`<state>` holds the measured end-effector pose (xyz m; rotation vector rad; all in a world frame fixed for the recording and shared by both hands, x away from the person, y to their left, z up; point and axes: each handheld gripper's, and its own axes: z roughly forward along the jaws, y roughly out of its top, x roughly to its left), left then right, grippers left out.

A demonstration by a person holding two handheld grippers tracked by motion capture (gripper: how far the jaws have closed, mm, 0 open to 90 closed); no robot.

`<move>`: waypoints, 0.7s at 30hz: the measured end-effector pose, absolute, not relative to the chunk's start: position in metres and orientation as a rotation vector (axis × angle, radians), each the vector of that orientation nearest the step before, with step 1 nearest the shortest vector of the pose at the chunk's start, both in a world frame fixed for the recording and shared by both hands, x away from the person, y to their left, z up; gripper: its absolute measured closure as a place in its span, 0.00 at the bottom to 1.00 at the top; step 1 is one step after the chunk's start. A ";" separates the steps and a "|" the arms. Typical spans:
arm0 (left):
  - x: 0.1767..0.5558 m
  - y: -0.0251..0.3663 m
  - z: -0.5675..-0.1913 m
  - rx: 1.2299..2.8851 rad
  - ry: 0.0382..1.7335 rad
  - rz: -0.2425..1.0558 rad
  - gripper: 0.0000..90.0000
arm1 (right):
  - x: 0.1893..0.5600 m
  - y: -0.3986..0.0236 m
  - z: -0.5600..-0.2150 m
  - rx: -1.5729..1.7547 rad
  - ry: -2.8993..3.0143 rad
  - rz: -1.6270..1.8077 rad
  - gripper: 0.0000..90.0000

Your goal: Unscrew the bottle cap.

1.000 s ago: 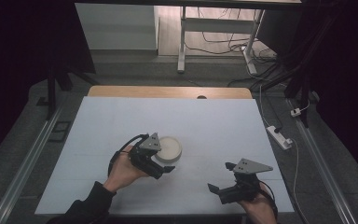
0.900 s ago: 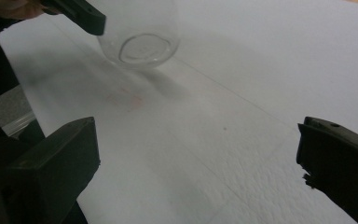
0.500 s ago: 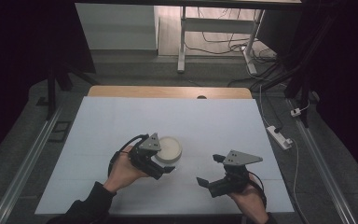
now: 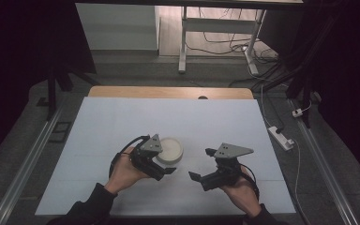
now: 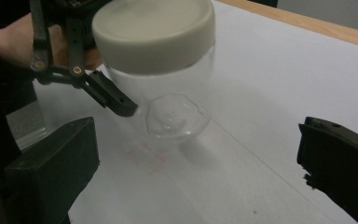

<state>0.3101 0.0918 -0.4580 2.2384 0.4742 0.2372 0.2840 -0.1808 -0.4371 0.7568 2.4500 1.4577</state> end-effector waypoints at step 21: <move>0.307 0.089 -0.458 2.235 0.469 0.227 0.08 | 0.297 -0.119 -0.420 0.661 2.501 1.406 0.00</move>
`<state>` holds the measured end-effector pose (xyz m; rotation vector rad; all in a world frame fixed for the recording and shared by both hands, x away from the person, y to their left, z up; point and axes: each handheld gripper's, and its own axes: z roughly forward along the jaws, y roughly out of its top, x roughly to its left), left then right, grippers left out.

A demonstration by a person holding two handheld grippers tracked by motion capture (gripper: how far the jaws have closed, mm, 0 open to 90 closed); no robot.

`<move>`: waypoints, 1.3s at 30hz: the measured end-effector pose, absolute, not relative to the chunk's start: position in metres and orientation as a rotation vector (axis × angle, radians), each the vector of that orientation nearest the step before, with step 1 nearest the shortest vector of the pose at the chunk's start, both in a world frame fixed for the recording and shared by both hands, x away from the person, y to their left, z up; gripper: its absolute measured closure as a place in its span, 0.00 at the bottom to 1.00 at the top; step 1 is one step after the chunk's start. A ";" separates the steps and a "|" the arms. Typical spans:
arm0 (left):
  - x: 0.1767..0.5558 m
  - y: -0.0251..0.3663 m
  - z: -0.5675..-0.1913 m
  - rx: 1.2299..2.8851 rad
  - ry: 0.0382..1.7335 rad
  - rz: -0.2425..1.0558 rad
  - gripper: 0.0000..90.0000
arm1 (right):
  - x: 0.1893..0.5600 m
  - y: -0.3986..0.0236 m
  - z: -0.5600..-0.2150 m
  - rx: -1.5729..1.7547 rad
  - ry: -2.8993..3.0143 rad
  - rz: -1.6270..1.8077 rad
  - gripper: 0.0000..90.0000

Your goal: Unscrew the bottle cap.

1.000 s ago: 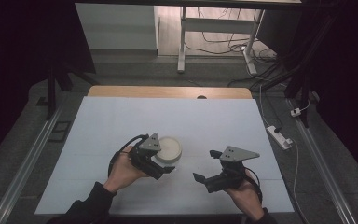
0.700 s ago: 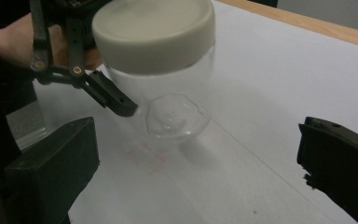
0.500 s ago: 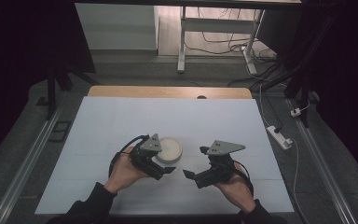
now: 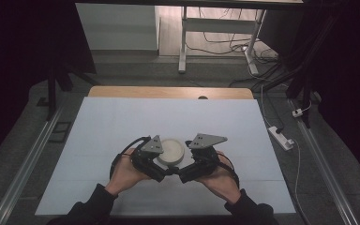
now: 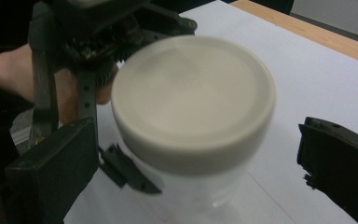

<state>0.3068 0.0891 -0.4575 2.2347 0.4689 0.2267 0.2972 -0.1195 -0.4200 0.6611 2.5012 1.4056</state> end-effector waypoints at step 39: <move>0.303 0.085 -0.458 2.277 0.261 0.075 0.08 | 0.327 -0.118 -0.428 0.138 2.748 1.602 0.07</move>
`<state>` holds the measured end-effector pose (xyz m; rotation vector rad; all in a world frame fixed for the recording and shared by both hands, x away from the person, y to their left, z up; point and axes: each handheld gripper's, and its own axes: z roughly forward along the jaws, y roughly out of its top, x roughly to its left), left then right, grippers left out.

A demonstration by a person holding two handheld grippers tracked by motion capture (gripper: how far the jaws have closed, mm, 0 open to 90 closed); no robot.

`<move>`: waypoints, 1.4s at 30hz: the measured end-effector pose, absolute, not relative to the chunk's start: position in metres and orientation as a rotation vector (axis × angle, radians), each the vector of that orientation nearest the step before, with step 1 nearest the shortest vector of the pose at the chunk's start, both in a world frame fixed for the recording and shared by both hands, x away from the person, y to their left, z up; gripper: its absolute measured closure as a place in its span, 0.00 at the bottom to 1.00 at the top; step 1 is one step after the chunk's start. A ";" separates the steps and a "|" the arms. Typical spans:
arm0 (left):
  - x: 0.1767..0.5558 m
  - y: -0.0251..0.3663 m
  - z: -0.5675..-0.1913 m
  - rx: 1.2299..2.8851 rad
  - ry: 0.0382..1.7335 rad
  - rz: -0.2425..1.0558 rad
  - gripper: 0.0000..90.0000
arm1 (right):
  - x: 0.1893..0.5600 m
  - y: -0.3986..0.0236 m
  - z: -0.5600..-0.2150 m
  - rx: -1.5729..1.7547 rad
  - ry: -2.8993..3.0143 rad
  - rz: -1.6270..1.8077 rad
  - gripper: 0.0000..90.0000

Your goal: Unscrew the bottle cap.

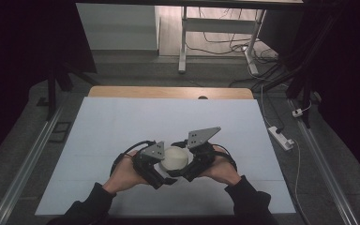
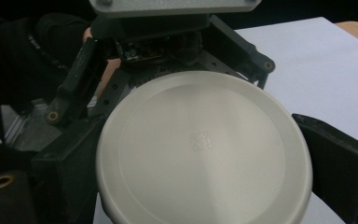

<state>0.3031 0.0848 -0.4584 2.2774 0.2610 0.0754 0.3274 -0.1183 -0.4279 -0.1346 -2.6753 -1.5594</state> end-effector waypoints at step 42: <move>0.307 0.092 -0.456 2.221 0.307 0.051 0.08 | 0.318 -0.115 -0.424 -0.380 -2.704 -1.632 0.08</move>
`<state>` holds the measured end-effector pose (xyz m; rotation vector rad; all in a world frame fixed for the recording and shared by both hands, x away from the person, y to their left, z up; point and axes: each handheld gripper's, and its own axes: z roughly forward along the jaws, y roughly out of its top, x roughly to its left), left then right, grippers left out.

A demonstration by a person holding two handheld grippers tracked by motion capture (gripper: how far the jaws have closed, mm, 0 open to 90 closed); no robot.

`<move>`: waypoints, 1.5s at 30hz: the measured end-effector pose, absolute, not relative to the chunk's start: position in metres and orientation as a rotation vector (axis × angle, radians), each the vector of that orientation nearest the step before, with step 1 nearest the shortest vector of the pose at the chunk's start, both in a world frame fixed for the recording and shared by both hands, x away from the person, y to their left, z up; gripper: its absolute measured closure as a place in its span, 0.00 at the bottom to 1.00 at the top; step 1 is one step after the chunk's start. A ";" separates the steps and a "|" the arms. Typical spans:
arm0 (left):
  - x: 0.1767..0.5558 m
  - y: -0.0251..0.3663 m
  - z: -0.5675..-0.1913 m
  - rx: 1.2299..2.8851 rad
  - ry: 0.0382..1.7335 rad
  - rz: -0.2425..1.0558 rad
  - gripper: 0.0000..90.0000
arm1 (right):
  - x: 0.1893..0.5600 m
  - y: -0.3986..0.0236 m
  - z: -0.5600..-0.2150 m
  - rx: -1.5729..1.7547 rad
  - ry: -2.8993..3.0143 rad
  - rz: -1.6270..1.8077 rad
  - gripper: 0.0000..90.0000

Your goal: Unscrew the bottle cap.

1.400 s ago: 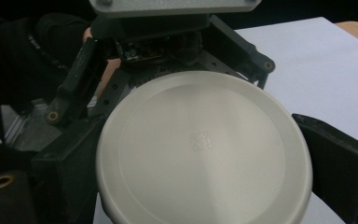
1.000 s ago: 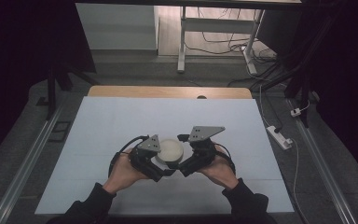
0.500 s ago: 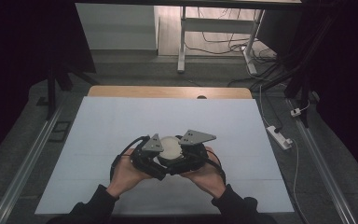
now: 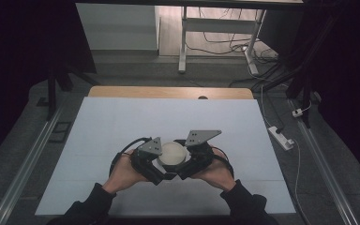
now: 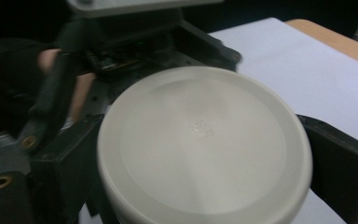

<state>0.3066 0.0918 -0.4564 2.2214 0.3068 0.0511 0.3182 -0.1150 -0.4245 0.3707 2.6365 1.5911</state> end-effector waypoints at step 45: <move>0.305 0.088 -0.457 2.223 0.347 0.094 0.08 | 0.312 -0.114 -0.421 0.448 2.568 1.571 0.08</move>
